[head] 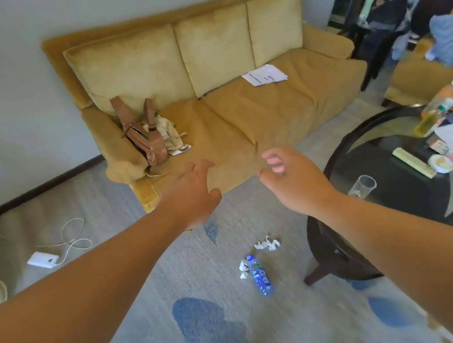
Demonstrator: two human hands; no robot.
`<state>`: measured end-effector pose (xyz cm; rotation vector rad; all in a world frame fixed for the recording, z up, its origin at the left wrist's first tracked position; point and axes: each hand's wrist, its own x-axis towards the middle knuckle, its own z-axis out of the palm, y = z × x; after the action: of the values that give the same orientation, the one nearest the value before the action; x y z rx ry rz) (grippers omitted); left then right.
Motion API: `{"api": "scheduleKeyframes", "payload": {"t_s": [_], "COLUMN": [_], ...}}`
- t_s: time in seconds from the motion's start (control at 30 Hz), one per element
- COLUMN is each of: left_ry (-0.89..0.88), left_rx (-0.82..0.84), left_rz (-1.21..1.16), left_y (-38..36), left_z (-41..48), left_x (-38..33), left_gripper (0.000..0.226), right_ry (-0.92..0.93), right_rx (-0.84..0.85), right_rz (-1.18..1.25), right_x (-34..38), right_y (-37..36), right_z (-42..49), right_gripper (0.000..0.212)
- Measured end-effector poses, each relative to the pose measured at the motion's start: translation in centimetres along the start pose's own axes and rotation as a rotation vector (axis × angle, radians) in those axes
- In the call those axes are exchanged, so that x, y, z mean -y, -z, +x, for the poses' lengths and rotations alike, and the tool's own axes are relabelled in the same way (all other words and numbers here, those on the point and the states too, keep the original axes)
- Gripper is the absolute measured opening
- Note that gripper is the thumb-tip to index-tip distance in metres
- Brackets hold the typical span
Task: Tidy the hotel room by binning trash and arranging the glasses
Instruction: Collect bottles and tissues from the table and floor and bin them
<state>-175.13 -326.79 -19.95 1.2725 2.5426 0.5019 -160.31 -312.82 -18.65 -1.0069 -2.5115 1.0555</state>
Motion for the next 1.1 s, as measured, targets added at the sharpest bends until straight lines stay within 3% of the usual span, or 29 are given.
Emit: {"api": "scheduleKeyframes", "payload": {"t_s": [0.2, 0.77, 1.1], "left_ry": [-0.093, -0.291, -0.454], "left_rx": [0.111, 0.362, 0.523], "left_rz": [-0.056, 0.019, 0.053], "left_y": [-2.3, -10.1, -15.2], "left_z": [5.0, 18.8, 25.3], "left_x": [0.1, -8.7, -8.9], "left_gripper": [0.053, 0.054, 0.055], "right_ry": [-0.129, -0.370, -0.610], "right_rx": [-0.029, -0.135, -0.215], "right_rz": [-0.007, 0.040, 0.064], "right_x": [-2.0, -12.8, -16.1], "right_y": [-1.0, 4.0, 1.8], "right_z": [2.1, 8.8, 10.6], "right_gripper": [0.040, 0.045, 0.046]}}
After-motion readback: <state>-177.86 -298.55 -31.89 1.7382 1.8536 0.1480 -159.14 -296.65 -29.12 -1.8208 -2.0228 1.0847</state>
